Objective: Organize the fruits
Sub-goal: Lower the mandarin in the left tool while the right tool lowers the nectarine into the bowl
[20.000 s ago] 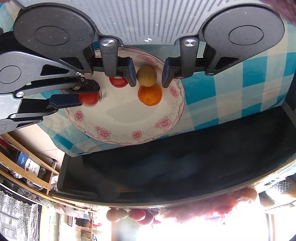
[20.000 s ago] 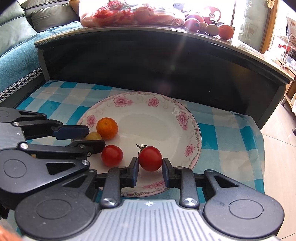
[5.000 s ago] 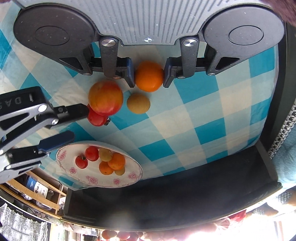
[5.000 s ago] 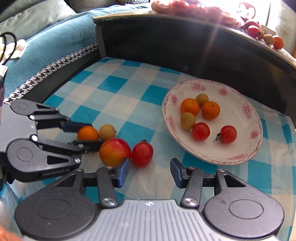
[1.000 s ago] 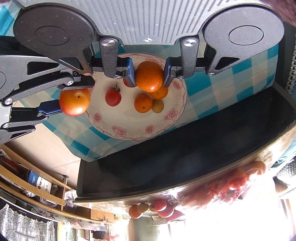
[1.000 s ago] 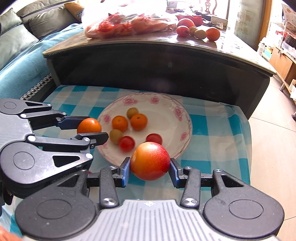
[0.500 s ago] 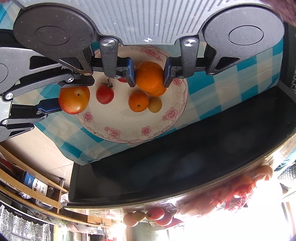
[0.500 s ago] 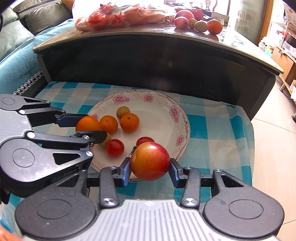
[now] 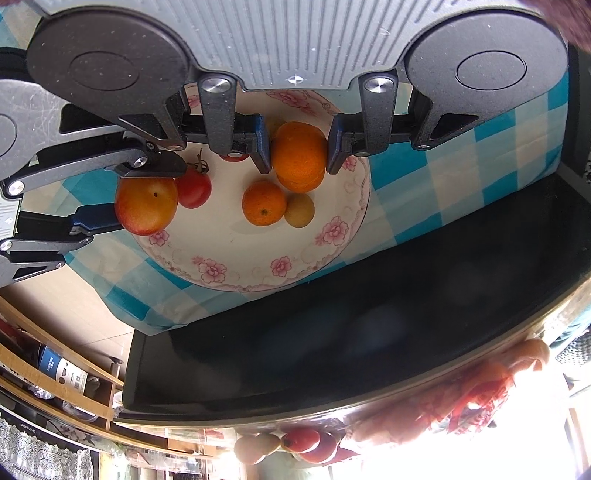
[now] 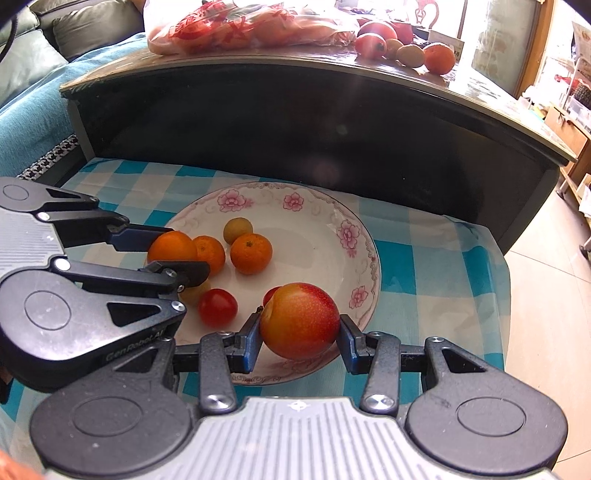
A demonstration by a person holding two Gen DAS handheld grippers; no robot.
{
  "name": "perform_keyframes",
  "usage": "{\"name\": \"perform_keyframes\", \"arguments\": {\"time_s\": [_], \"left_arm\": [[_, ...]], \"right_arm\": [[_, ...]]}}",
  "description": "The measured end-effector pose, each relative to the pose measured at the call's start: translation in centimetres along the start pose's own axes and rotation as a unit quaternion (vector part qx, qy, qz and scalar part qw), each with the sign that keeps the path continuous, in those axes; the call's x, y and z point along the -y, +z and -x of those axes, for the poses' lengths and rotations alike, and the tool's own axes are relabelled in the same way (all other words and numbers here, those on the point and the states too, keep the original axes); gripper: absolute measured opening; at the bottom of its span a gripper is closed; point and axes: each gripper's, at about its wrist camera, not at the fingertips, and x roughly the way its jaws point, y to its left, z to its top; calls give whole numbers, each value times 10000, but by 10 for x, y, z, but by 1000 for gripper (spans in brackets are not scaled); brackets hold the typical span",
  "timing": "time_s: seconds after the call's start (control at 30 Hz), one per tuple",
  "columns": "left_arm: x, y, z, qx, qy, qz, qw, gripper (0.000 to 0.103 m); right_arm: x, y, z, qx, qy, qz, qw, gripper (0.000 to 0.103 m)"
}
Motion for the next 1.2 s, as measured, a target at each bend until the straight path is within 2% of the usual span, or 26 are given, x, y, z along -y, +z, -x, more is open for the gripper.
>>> {"name": "perform_keyframes", "arguments": {"time_s": [0.47,0.87,1.2], "left_arm": [[2,2,-1,-10,113,-84,9999,39],[0,5,15,92,250,-174,9995,48],[1,6,27,159,307,-234,9991,49]], "right_arm": [[1,1,-6,25,30,-5,10000,46],[-2,3,2,139,-53,38,9999,46],[-5,3,11,203,-51,52,9998,46]]}}
